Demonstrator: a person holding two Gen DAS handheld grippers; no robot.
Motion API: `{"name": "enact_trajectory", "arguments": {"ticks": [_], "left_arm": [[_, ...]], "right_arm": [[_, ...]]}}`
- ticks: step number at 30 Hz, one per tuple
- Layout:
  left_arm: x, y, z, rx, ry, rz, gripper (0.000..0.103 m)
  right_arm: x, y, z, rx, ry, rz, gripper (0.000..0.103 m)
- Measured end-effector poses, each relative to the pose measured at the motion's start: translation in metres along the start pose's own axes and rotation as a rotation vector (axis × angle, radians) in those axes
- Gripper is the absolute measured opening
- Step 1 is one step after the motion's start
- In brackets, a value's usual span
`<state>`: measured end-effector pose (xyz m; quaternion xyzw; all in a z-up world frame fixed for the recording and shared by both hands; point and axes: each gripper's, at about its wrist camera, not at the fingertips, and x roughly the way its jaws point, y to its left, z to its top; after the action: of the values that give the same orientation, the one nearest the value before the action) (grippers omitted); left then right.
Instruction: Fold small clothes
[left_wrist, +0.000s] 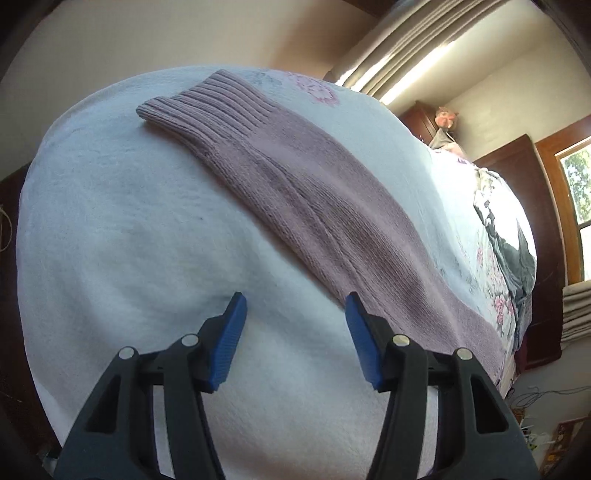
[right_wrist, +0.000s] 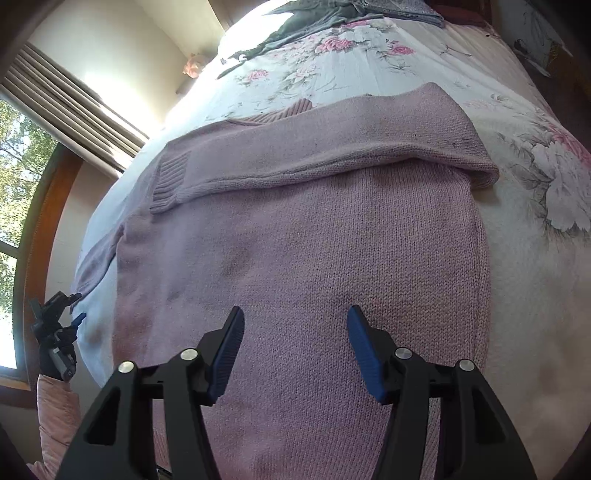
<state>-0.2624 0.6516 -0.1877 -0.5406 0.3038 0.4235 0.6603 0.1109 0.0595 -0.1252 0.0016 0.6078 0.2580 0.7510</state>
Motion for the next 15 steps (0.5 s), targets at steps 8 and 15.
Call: {"name": "enact_trajectory", "arguments": {"ticks": [8, 15], "left_arm": [[0.008, 0.029, 0.047, -0.122, -0.088, -0.165, 0.053], [0.013, 0.037, 0.079, -0.153, -0.127, -0.235, 0.049]], "right_arm": [[0.002, 0.003, -0.005, 0.013, -0.008, -0.072, 0.058], [0.009, 0.012, -0.005, 0.014, -0.011, -0.125, 0.061]]}}
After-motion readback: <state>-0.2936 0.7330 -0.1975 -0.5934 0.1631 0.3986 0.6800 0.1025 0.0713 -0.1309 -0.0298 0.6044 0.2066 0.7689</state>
